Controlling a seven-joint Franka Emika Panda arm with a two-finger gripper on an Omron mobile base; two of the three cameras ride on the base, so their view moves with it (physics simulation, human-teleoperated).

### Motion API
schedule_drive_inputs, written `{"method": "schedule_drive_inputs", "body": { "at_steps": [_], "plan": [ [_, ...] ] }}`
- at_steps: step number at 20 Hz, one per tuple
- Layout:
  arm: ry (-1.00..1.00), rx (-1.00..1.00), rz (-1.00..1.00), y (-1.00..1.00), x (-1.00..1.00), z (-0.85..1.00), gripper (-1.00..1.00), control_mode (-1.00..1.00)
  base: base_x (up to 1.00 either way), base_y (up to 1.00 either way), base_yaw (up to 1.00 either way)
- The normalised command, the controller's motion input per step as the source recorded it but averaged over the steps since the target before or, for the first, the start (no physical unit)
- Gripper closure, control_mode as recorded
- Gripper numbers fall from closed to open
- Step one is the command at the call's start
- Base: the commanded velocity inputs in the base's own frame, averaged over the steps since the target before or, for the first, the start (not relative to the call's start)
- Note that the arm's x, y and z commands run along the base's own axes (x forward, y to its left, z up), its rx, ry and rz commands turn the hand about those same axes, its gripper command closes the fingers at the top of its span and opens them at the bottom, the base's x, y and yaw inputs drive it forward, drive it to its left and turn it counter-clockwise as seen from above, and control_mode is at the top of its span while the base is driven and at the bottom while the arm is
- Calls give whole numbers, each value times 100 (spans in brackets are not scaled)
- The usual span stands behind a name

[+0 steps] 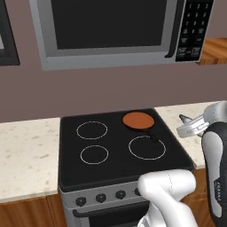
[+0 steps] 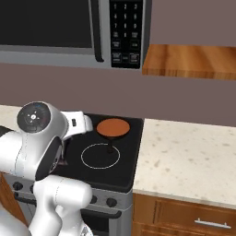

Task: Retrieve the fish from the fridge and place it on the saucepan with marinade on the stove.

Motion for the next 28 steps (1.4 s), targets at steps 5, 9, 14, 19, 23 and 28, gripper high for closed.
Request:
{"method": "schedule_drive_inputs", "body": {
  "at_steps": [5, 9, 14, 19, 23, 28],
  "plan": [
    [-1, -1, 0, 5, 36, -45, 100, -100, 0, 0, 0],
    [-2, 0, -1, 0, 43, -50, 100, -100, 0, 0, 0],
    [0, 0, -4, 0, 50, -38, 100, -100, 0, 0, 0],
    [0, 0, -1, 1, 55, -29, 100, -100, 0, 0, 0],
    [0, 0, -2, 0, 59, -31, 100, -100, 0, 0, 0],
    [1, 1, -3, 0, 62, -25, 100, -100, 0, 0, 0]
  ]
}}
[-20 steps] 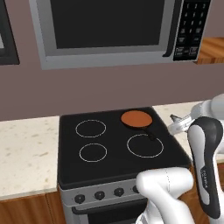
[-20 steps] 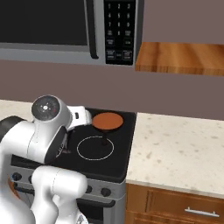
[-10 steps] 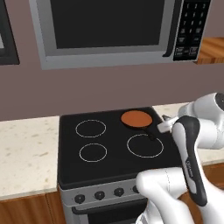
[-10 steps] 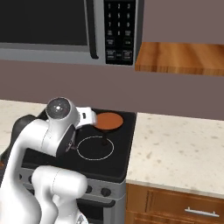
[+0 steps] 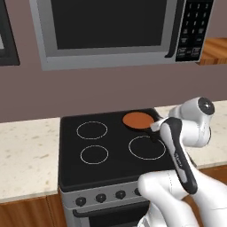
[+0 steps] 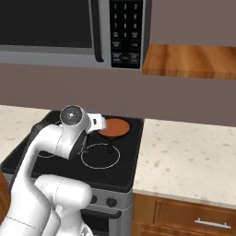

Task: Retrieve the fish from the fridge and place it on the saucepan with marinade on the stove.

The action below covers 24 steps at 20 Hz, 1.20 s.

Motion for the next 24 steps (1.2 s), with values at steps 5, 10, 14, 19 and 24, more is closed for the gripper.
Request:
{"method": "schedule_drive_inputs", "body": {
  "at_steps": [5, 10, 14, 19, 24],
  "plan": [
    [8, 2, -3, 0, 54, -4, 100, -100, 0, 0, 0],
    [11, 2, 0, -5, 48, -1, 100, -100, 0, 0, 0],
    [6, 1, 0, -4, 50, -8, 100, -100, 0, 0, 0],
    [1, 0, 0, -4, 49, -24, 100, -100, 0, 0, 0],
    [0, 0, 0, 0, 46, -35, 100, -100, 0, 0, 0]
  ]
}}
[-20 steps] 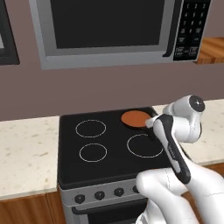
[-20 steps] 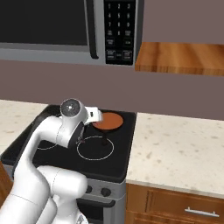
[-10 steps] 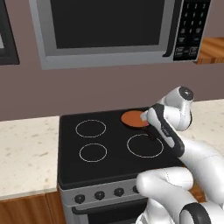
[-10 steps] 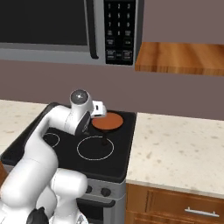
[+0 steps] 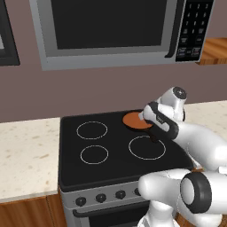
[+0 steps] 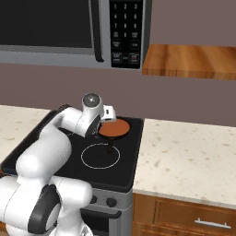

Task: Retrieve the fish from the fridge and place it on the saucepan with marinade on the stove.

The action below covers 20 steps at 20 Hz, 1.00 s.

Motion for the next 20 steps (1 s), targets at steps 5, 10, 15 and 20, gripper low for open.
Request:
{"method": "schedule_drive_inputs", "body": {
  "at_steps": [5, 10, 15, 20],
  "plan": [
    [3, 1, 0, 0, 43, -4, 100, -100, 0, 0, 0],
    [6, 1, 0, -3, 35, -3, 100, -100, 0, 0, 0],
    [1, 0, 0, 0, 17, -22, 100, -100, 0, 0, 0],
    [0, 0, 0, 0, 27, -31, 100, -100, 0, 0, 0]
  ]
}}
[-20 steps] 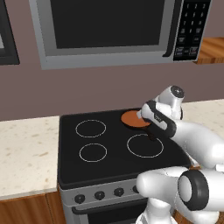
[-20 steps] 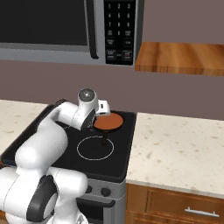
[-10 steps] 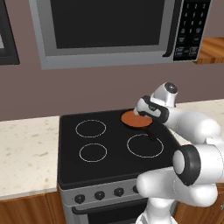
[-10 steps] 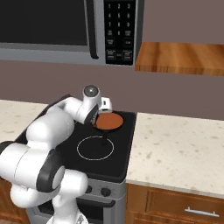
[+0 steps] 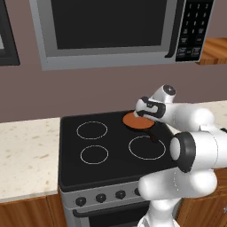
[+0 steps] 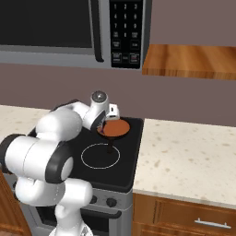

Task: Retrieve the fish from the fridge and place it on the saucepan with marinade on the stove.

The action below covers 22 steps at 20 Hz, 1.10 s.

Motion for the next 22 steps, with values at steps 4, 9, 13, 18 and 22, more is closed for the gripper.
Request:
{"method": "schedule_drive_inputs", "body": {
  "at_steps": [4, 9, 13, 18, 22],
  "plan": [
    [0, 0, 0, 0, 30, -31, 100, -100, 0, 0, 0],
    [1, 0, 0, -3, 24, -13, 100, -100, 0, 0, 0],
    [3, 0, 0, -7, 17, -9, 100, -100, 0, 0, 0],
    [1, 0, 0, -3, 22, -9, 100, -100, 0, 0, 0],
    [0, 0, 0, 0, 27, -11, 100, -100, 0, 0, 0]
  ]
}}
